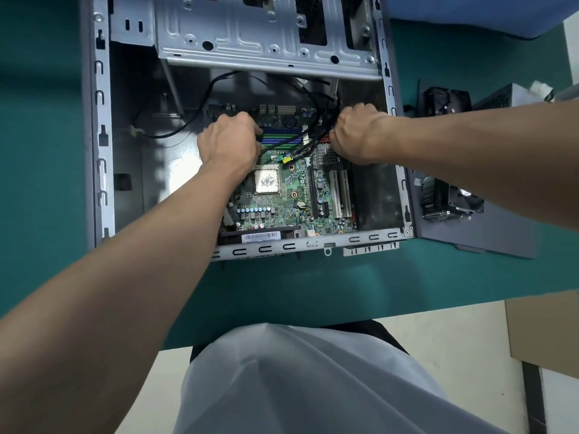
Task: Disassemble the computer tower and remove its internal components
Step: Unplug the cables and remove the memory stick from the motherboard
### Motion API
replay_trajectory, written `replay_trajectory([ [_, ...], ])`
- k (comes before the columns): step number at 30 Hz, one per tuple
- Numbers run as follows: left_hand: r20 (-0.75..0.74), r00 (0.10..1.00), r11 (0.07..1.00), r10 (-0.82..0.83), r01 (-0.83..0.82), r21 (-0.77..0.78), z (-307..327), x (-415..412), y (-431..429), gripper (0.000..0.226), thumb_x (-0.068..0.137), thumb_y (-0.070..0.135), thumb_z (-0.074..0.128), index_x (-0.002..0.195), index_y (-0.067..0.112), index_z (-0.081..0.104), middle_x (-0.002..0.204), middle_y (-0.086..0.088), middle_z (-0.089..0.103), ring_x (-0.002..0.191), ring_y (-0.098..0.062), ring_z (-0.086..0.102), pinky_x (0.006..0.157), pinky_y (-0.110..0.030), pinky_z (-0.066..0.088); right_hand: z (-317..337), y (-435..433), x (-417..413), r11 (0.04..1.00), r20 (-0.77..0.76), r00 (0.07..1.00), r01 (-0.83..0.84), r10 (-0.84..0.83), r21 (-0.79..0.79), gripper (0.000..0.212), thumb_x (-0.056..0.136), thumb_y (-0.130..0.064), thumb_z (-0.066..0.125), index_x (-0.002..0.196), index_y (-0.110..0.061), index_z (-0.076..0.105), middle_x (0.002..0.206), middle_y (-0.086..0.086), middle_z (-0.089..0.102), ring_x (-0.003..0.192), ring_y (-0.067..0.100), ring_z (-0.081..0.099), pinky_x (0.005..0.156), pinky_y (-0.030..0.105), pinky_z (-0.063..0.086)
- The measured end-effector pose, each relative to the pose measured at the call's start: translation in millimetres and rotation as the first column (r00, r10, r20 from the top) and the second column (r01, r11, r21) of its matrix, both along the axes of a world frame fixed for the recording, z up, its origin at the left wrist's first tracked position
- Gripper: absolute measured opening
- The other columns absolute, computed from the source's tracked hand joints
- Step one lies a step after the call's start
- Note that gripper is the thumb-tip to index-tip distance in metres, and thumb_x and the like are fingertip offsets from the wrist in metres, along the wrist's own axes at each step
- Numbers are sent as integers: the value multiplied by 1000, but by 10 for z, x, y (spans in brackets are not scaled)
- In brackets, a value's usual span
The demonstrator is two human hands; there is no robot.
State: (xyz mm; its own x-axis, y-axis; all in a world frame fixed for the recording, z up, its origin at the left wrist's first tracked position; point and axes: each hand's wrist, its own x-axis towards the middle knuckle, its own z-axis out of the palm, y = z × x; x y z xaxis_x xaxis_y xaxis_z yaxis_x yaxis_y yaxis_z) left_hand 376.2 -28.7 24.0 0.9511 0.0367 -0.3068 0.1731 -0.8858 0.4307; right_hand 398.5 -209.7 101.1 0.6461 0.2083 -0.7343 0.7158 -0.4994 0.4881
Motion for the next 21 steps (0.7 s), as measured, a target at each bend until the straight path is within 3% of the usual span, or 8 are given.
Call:
replay_trajectory([
  [5,-1,1000,1000,0,0,3,-3,-3,-3,32,88,33,69,119,30,66,117,-15,65,109,-36,58,84,-36,43,-26,7,-1,996,54,998,42,-46,75,28,101,-11,32,115,1,53,100,15,52,75,26,50,61,35,43],
  [8,-1,1000,1000,1,-1,-1,-2,-7,-2,32,87,34,69,119,30,66,117,-15,65,110,-36,58,85,-36,43,-46,13,-21,995,60,995,70,-74,68,27,101,-11,35,118,0,51,95,14,45,76,26,47,63,35,43],
  [12,-3,1000,1000,5,-5,-14,-8,0,-5,32,87,34,70,119,31,67,117,-15,65,109,-37,58,85,-36,44,-108,-17,-70,995,123,990,63,-72,79,36,103,-19,25,116,0,52,100,19,47,80,26,39,71,36,37],
  [17,-5,1000,1000,7,-8,-20,-14,-5,0,33,86,34,70,118,32,67,117,-15,65,109,-37,58,85,-36,43,-106,-7,-55,994,99,991,82,-89,69,31,103,-16,30,117,1,52,80,13,35,68,24,42,61,33,41],
  [21,-3,1000,1000,12,-12,-22,-20,-5,1,33,85,35,71,118,32,67,118,-16,64,109,-38,58,88,-37,44,-104,-48,-102,995,115,990,76,-83,59,30,102,-16,31,120,1,49,98,17,44,78,26,45,66,34,45],
])
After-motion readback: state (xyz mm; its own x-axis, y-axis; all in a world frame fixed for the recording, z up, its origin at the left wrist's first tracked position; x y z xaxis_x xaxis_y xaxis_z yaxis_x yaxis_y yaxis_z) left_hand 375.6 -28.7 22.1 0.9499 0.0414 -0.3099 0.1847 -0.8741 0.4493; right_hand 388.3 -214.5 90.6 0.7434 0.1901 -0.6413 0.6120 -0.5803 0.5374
